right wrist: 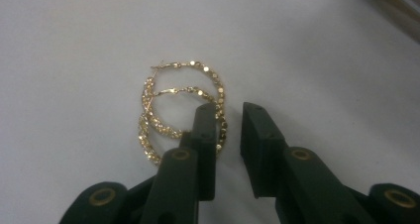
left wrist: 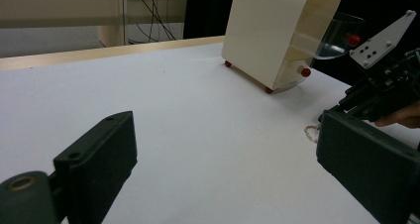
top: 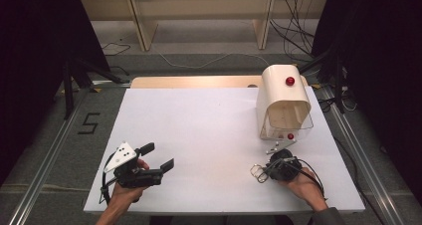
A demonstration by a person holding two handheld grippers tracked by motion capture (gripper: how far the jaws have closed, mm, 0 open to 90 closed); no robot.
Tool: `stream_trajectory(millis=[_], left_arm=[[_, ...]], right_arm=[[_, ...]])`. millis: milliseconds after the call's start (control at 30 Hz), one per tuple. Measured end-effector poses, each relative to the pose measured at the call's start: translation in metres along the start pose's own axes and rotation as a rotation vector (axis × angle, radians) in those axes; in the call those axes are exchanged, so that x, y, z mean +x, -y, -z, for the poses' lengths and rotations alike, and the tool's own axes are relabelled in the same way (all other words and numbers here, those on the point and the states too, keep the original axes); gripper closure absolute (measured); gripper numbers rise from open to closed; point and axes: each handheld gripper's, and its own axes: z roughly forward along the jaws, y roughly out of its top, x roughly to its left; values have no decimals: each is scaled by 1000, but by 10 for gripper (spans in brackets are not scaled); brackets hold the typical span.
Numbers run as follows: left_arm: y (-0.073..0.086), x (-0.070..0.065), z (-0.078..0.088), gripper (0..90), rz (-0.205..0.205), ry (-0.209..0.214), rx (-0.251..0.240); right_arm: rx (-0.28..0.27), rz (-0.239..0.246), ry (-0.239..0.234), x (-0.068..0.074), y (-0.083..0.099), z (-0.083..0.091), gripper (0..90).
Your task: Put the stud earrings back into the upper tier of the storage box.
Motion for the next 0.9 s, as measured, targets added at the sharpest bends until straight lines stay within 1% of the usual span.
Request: stream_trajectory(millis=[33, 100, 133, 267, 367, 467, 500, 533, 567, 600, 633, 667, 700, 767, 900], left_arm=[[0, 0, 0, 83, -1, 0, 2], [0, 0, -1, 83, 1, -1, 5], [0, 0, -1, 83, 1, -1, 5], [0, 0, 0, 83, -1, -1, 3], [0, 0, 0, 83, -1, 0, 2], [0, 0, 0, 83, 0, 0, 0], [0, 0, 0, 83, 0, -1, 0], [0, 0, 0, 83, 0, -1, 0], [0, 0, 0, 83, 0, -1, 0], [0, 0, 1, 83, 0, 0, -1], [0, 0, 1, 83, -1, 0, -2], [0, 0, 1, 83, -1, 0, -2], [0, 0, 1, 83, 0, -1, -1], [0, 0, 1, 83, 0, -1, -1], [0, 0, 1, 83, -1, -1, 0]], right_arm=[[6, -8, -5, 1, 0, 0, 799], [12, -4, -8, 3, -1, 0, 853], [13, 0, -6, 4, -1, -1, 865], [11, -35, -24, 1, -1, -1, 879], [3, -27, -6, 3, -1, 0, 882], [-17, -24, -2, 3, -2, 4, 883], [-24, -30, -4, 3, -3, 7, 883], [-35, -26, -1, 3, -3, 9, 882], [-35, -26, -1, 3, -3, 9, 882], [-56, -11, 5, 5, -4, 14, 883], [-67, -7, 6, 6, -5, 17, 883], [-67, -7, 6, 6, -5, 17, 883], [-81, 4, 3, 9, -7, 23, 883], [-97, 11, 5, 11, -8, 28, 883], [-125, 32, -5, 15, -10, 38, 884]])
